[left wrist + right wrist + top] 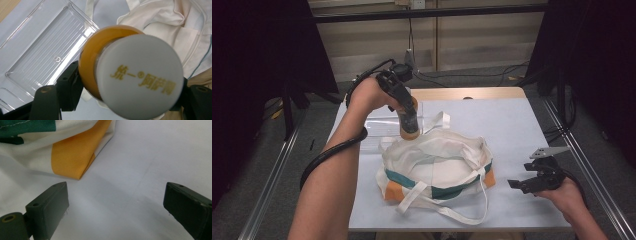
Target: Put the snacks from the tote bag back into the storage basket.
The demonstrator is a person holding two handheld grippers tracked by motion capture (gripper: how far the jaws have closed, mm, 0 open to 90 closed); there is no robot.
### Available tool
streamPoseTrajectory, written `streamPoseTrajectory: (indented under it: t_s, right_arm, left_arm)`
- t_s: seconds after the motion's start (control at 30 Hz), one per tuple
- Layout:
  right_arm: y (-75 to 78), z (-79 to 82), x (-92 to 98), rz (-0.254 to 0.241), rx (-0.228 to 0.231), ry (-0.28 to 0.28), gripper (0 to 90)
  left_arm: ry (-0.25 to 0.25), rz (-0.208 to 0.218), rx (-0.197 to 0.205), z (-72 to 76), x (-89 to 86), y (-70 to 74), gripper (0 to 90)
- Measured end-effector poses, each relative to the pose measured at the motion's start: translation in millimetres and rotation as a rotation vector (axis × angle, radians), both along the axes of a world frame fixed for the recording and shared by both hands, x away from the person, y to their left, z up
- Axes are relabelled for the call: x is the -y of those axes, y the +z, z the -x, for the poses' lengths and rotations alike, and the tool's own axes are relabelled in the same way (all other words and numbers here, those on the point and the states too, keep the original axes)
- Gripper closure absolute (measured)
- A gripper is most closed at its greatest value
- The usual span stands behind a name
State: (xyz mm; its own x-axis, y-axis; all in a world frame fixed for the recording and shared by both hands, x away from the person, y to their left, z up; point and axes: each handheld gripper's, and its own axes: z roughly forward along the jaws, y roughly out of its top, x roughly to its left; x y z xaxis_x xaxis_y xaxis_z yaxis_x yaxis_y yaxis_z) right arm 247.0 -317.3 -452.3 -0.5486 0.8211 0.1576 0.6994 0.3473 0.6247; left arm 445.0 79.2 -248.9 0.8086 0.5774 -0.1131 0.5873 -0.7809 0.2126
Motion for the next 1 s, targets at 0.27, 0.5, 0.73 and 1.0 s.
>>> streamPoseTrajectory:
  t_s: [0.27, 0.5, 0.73, 1.0]
  right_arm:
    - [-0.7, -0.4, -0.2, 0.005, 0.0, 0.001, 5.9]
    - [-2.1, -1.8, 0.9, 0.004, -0.004, 0.0, 5.9]
    - [-2.6, -1.6, 1.2, -0.001, -0.008, 0.006, 5.9]
    - [-4.1, -1.7, 1.4, 0.001, -0.009, 0.005, 5.9]
  left_arm:
    - [-0.011, -0.007, 0.005, -6.9, 1.8, -2.8, 30.8]
    - [-0.015, -0.01, 0.01, -12.2, 3.0, -4.1, 30.8]
    - [-0.006, -0.013, 0.009, -16.3, 3.8, -6.8, 30.8]
    - [-0.002, -0.003, 0.01, -20.5, 2.2, -5.7, 30.8]
